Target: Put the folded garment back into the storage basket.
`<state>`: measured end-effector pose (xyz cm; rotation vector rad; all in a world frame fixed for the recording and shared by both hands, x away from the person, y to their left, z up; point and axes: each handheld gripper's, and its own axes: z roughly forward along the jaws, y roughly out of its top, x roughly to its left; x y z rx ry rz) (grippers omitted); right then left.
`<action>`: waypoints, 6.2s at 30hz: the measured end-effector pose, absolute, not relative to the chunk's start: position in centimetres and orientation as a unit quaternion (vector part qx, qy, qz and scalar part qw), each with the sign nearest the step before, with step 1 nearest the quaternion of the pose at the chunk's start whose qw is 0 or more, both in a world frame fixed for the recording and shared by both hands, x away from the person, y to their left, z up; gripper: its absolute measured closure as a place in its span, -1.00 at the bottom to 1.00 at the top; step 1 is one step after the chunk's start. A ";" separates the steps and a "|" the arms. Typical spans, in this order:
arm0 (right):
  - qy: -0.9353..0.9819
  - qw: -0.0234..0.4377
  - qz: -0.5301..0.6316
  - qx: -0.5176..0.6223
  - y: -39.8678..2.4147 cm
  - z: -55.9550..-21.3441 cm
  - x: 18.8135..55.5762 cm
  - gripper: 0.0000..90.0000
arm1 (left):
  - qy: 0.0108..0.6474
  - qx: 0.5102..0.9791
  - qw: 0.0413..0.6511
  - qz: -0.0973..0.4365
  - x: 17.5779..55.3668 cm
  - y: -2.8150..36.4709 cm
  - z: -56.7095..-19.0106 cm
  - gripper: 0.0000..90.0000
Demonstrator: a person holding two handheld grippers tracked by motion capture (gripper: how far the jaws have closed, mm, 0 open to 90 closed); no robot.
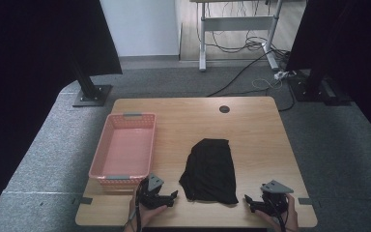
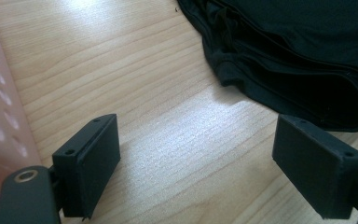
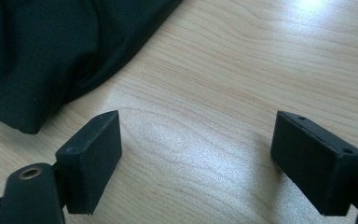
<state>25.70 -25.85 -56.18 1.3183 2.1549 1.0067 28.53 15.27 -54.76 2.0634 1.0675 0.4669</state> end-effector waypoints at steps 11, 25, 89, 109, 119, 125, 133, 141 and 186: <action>0.767 0.216 0.360 0.486 -25.5 -56.3 25.6 -0.68 | 0.424 0.807 0.367 0.187 28.7 15.1 -55.0 -0.78; 0.759 0.224 0.366 0.491 -25.5 -56.5 25.5 -0.71 | 0.420 0.813 0.361 0.184 28.6 14.8 -55.0 -0.79; 0.755 0.227 0.370 0.491 -25.8 -56.6 25.3 -0.72 | 0.411 0.793 0.380 0.239 31.5 11.8 -48.4 -0.72; 0.756 0.227 0.370 0.490 -25.8 -56.6 25.3 -0.72 | 0.406 0.798 0.377 0.236 33.6 10.2 -48.5 -0.72; 0.756 0.227 0.370 0.490 -25.8 -56.6 25.3 -0.72 | 0.402 0.804 0.368 0.236 34.4 9.5 -48.7 -0.70; 0.756 0.227 0.370 0.490 -25.8 -56.6 25.3 -0.72 | 0.402 0.807 0.364 0.234 34.8 9.3 -48.7 -0.71; 0.756 0.227 0.370 0.490 -25.7 -56.6 25.3 -0.72 | 0.403 0.807 0.365 0.231 35.5 8.8 -48.5 -0.71; 0.756 0.227 0.370 0.490 -25.7 -56.6 25.3 -0.72 | 0.414 0.801 0.370 0.224 36.5 8.6 -48.7 -0.71; 0.757 0.226 0.370 0.488 -25.7 -56.6 25.3 -0.72 | 0.413 0.811 0.358 0.207 39.9 5.5 -49.6 -0.71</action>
